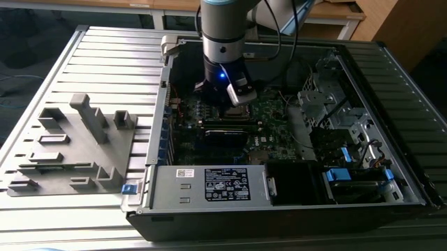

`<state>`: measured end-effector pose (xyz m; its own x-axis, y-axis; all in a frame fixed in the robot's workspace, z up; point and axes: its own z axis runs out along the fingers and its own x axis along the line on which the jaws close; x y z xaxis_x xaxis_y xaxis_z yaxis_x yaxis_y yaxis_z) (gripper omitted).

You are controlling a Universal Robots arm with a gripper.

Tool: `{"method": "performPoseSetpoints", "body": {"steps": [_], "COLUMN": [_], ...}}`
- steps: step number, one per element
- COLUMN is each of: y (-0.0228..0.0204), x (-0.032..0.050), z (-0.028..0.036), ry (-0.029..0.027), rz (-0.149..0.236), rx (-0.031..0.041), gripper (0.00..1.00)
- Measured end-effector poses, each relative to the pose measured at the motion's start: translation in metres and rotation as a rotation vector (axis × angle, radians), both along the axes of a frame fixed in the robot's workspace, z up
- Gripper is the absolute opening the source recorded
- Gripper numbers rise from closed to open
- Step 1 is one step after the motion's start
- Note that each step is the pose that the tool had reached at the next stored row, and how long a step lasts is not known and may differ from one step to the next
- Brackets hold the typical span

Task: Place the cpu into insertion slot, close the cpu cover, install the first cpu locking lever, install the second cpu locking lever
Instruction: 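Install the second cpu locking lever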

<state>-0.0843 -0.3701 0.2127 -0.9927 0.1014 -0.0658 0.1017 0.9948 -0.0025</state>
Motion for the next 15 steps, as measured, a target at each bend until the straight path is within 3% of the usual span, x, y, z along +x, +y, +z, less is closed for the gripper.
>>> {"method": "performPoseSetpoints", "body": {"steps": [4,5,10,15], "y": [0.0,0.0,0.0,-0.0001], "x": [-0.0043,-0.0045,-0.0045,-0.0045], "z": [-0.004,-0.008,-0.0085,-0.0086], "ry": [0.0,0.0,0.0,-0.0001], "rz": [-0.002,-0.002,-0.002,-0.002], "rx": [0.0,0.0003,0.0007,0.0179], "gripper": [0.11,0.11,0.11,0.11]}}
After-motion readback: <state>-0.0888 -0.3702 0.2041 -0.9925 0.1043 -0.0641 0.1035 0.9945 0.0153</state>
